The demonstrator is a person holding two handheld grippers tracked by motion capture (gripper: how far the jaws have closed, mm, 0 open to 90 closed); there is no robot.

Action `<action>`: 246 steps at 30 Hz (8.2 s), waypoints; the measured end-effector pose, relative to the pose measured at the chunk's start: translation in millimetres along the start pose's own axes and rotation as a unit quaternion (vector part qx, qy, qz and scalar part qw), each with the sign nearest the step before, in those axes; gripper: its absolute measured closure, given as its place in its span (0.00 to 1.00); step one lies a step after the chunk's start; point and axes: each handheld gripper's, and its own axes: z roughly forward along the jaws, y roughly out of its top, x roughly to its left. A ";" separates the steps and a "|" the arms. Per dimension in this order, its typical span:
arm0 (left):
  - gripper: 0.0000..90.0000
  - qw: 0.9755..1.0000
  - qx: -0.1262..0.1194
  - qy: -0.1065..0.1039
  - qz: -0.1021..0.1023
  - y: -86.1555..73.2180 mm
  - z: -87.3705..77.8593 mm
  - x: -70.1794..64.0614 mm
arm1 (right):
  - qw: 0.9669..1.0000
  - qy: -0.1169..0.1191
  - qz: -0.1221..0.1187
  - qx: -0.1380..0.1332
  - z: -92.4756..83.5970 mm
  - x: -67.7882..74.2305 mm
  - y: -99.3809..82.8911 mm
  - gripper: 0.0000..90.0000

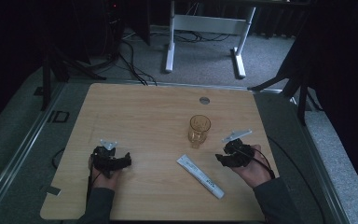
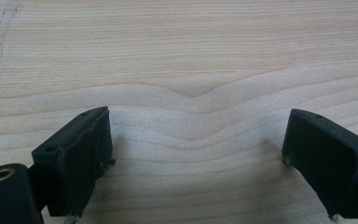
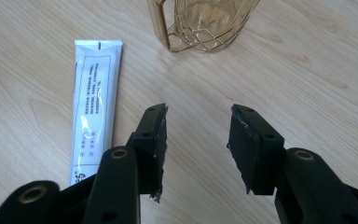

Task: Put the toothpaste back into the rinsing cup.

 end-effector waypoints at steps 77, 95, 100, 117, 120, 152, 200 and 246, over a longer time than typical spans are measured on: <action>0.10 1.000 -0.001 -0.001 0.001 0.0 0.1 -0.4 | 0.989 0.066 -0.055 0.122 22.9 38.0 27.4 0.66; 0.10 1.000 -0.001 -0.001 0.001 0.0 0.1 -0.4 | 0.983 0.089 -0.045 0.154 31.8 44.6 32.8 0.66; 0.10 1.000 0.000 -0.001 0.001 0.0 0.1 -0.4 | 0.982 0.090 -0.045 0.162 32.5 46.1 33.7 0.67; 0.10 1.000 -0.001 -0.001 0.001 0.0 0.1 -0.4 | 0.975 0.097 -0.045 0.193 41.9 54.2 35.2 0.66; 0.10 1.000 -0.001 -0.001 0.001 0.0 0.1 -0.4 | 0.974 0.098 -0.048 0.199 44.3 55.8 35.5 0.66; 0.10 1.000 -0.001 -0.001 0.001 0.0 0.1 -0.4 | 0.962 0.088 -0.059 0.253 69.2 63.7 31.2 0.65; 0.10 1.000 -0.001 -0.001 0.001 0.0 0.1 -0.4 | 0.962 0.067 -0.065 0.255 74.9 70.3 26.3 0.80; 0.10 1.000 -0.001 -0.001 0.001 0.0 0.1 -0.4 | 0.994 0.068 0.002 0.082 22.9 36.9 33.4 0.80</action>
